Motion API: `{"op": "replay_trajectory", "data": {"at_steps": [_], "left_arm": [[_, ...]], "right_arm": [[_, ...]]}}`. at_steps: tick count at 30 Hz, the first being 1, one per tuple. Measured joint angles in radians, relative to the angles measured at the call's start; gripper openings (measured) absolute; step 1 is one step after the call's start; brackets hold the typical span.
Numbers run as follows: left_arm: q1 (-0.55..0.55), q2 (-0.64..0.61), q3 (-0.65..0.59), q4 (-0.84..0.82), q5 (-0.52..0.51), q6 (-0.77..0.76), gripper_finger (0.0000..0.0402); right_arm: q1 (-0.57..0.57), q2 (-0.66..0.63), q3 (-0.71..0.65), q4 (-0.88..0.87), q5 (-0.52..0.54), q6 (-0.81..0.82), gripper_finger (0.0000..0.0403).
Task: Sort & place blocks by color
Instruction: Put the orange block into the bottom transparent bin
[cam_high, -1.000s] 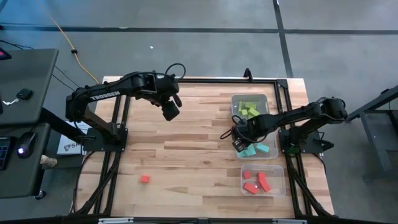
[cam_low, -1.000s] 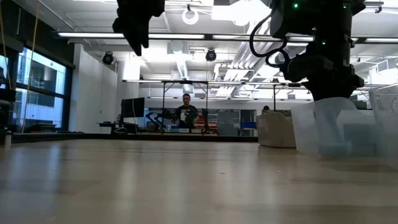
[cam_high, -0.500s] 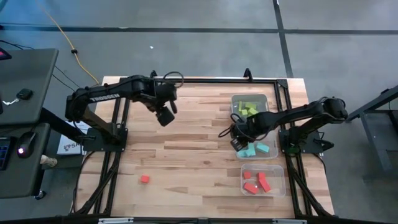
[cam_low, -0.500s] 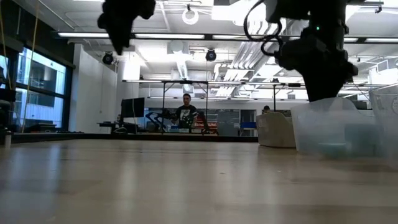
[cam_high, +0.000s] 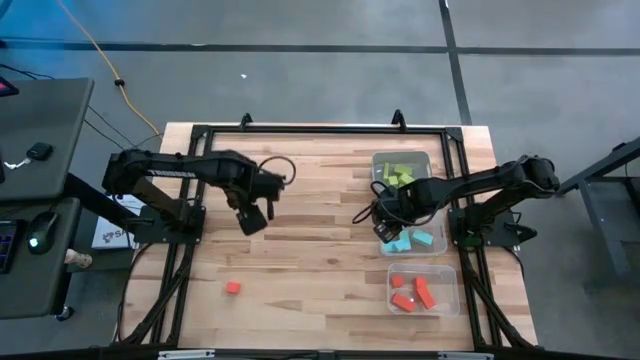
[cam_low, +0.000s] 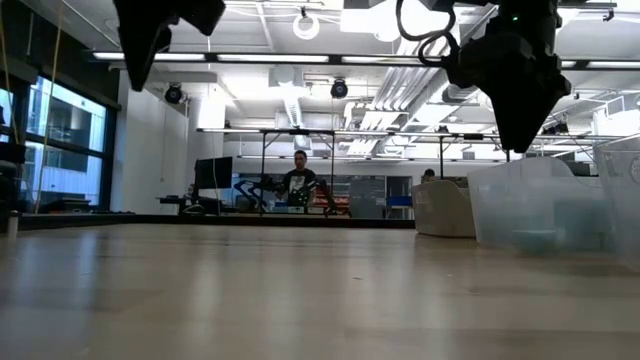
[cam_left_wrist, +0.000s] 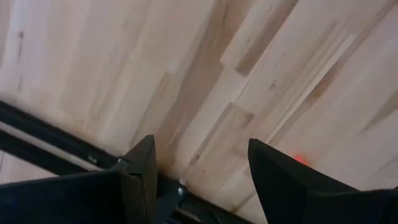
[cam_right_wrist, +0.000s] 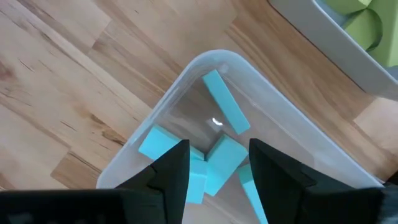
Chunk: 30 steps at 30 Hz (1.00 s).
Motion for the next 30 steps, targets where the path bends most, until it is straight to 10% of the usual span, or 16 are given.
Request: {"op": "replay_trajectory", "data": {"at_steps": [30], "left_arm": [[-0.699, -0.01, -0.314, 0.309, 0.053, -0.301, 0.0197]], "right_arm": [[0.0, 0.0, 0.0, 0.014, -0.054, -0.119, 0.0156]]}}
